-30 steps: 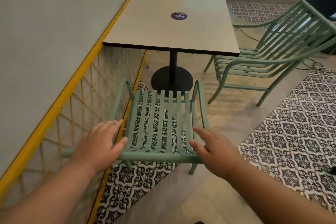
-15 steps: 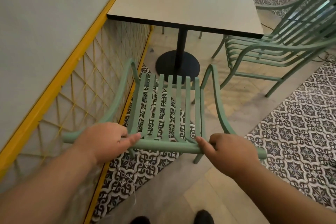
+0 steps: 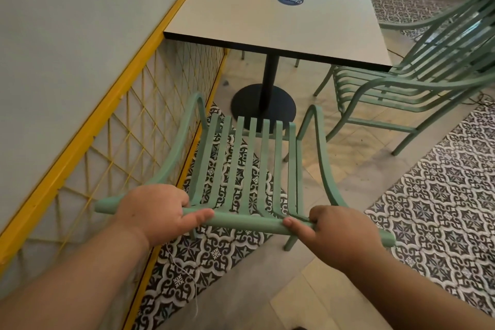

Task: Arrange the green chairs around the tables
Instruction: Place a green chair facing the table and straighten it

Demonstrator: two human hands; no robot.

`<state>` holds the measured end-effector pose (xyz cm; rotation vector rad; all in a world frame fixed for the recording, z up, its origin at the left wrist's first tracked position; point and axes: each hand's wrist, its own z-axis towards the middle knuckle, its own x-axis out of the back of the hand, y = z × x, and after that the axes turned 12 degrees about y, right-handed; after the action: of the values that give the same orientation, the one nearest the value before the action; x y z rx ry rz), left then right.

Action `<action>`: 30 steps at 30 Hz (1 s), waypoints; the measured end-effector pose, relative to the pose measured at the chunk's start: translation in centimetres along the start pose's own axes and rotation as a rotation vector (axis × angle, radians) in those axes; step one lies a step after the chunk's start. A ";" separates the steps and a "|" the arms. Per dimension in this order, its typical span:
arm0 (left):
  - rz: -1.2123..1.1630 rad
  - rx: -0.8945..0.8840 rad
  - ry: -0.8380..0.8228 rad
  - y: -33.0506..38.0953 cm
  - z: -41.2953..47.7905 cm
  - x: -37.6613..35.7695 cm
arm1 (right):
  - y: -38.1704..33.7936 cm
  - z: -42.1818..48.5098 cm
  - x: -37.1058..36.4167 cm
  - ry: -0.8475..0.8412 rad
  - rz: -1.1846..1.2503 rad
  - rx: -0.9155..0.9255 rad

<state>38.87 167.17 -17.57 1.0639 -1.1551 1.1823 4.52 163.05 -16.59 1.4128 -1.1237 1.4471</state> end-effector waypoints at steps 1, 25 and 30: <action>-0.002 0.003 0.004 -0.2 0.3 0.0 | -0.1 0.3 0.0 0.003 0.001 0.003; 0.038 -0.001 0.047 -4.8 7.6 -1.2 | -1.9 8.4 -0.9 0.064 0.057 -0.005; 0.043 -0.011 0.047 -5.9 9.2 -1.5 | -2.4 9.8 -1.0 0.079 0.052 0.005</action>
<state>43.85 157.36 -18.02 1.0025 -1.1521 1.2268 9.63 154.39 -17.69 1.3266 -1.1147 1.5300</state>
